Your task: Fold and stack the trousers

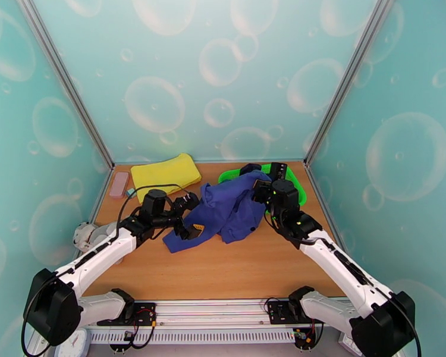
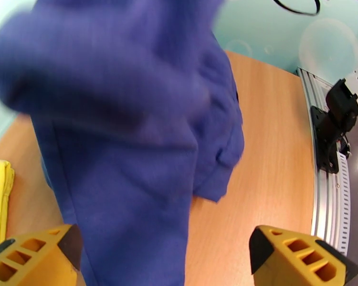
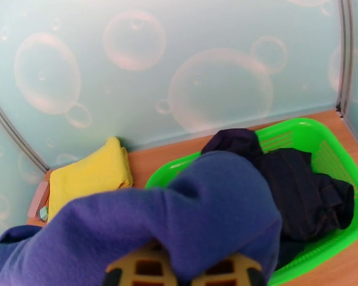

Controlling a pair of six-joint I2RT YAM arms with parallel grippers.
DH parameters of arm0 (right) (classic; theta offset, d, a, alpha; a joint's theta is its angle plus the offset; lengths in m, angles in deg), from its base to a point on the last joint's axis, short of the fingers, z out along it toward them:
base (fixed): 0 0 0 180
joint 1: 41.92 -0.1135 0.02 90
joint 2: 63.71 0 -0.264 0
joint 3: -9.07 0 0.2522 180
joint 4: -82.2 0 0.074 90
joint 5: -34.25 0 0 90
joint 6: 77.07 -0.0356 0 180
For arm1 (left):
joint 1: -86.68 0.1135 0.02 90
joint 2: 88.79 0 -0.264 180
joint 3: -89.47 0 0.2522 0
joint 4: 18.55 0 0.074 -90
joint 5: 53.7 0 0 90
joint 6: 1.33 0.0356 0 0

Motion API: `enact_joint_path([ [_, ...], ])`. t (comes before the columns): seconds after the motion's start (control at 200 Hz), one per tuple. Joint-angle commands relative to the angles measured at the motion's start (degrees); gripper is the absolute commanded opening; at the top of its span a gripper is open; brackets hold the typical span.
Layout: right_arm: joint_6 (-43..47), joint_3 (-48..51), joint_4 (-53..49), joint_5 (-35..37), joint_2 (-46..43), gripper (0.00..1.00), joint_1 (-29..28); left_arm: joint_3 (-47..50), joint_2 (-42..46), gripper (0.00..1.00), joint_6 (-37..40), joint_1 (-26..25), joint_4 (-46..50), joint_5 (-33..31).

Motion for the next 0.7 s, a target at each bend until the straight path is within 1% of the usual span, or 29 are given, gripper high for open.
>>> enact_joint_path([
  [0.0,2.4,-3.13,1.63,-1.44,-2.33,0.0,0.55,0.01,5.55,0.95,1.96,1.88,-0.42,8.01],
  [0.05,2.73,-2.59,1.15,-3.96,-2.22,0.0,-0.34,2.66,8.77,0.96,0.6,2.67,-4.58,7.8],
  [0.085,3.23,-1.9,1.29,-5.57,-2.21,0.0,-1.62,4.69,11.32,0.99,-1.06,2.87,-9.21,5.61],
  [0.145,4.9,0.12,3.18,-9.46,-2.4,0.0,-4.74,8.57,14.95,0.99,-4.13,2.42,-17.65,-2.67],
  [0.2,5.97,1.78,4.94,-12.05,-2.37,0.0,-8.1,10.99,16.85,0.99,-5.42,1.71,-23.09,-9.73],
  [0.24,6.58,2.54,5.66,-12.75,-2.02,0.0,-10.86,11.96,17.24,0.99,-6.55,1.09,-25.69,-12.69],
  [0.37,8.58,1.95,5.84,-10.95,0.41,0.0,-20.51,10.59,14.39,0.99,-7.34,-2.4,-24.84,-12.55],
  [0.405,8.91,1.31,5.64,-10.25,1.41,0.0,-22.8,9.91,13.2,0.99,-6.91,-3.75,-23.95,-13.06],
  [0.455,9.31,0.15,4.94,-9.77,3.09,0.0,-25.52,9.4,11.59,1.0,-6.64,-5.46,-23.53,-15.36],
  [0.52,9.62,-1.71,3.43,-9.37,5.53,0.0,-28.15,9.07,9.6,0.99,-6.82,-6.85,-23.81,-18.51],
  [0.58,10.27,-2.65,2.82,-8.37,7.11,0.0,-30.2,8.69,7.53,0.99,-6.85,-7.43,-23.74,-19.91],
  [0.635,10.59,-2.79,3.2,-6.47,7.93,0.0,-32.21,8.23,5.75,1.0,-6.82,-7.7,-23.52,-19.12],
  [0.695,10.84,-2.35,4.34,-6.1,8.2,0.0,-33.05,8.03,4.17,0.99,-6.52,-7.93,-23.03,-16.18],
])
